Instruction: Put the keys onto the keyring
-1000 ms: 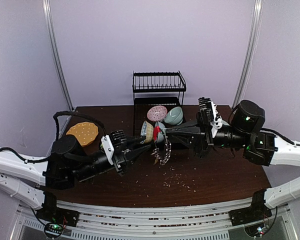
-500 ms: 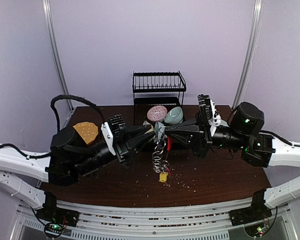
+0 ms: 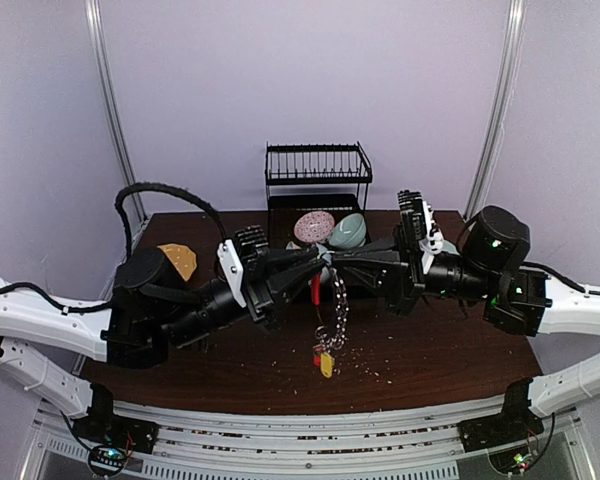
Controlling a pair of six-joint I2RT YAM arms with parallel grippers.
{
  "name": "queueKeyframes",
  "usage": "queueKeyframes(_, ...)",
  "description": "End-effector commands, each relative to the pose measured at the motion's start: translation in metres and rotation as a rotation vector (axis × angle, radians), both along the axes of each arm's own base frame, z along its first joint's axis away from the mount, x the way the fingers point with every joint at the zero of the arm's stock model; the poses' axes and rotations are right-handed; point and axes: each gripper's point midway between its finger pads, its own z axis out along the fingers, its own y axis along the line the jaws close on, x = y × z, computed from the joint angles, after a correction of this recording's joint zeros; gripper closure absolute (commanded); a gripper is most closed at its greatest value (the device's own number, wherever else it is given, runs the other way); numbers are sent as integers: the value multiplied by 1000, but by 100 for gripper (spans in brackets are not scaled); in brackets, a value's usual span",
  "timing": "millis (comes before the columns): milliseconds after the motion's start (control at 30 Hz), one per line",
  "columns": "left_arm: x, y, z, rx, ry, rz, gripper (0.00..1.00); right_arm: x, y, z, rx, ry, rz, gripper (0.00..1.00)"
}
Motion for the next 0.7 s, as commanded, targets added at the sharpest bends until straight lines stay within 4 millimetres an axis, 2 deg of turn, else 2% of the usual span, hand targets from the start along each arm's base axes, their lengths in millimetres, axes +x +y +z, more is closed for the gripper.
queueKeyframes(0, 4, 0, 18, -34, -23, 20, 87, -3, -2, 7, 18, -28, -3, 100)
queueKeyframes(133, 7, -4, 14, -17, -22, 33, 89, -3, -3, 7, 19, -33, -5, 100)
queueKeyframes(300, 8, -6, 13, -5, -23, 35, 97, -1, -3, 7, 19, -30, -18, 100)
queueKeyframes(533, 3, -3, 11, -9, -34, 16, 100, 17, -6, 6, 12, 17, -120, 100)
queueKeyframes(567, 1, -4, 9, -2, -36, 2, 94, 19, -6, 4, 8, 20, -129, 100)
queueKeyframes(667, 2, -1, 5, 6, -10, 7, 62, 22, -5, -2, -19, 27, -142, 100)
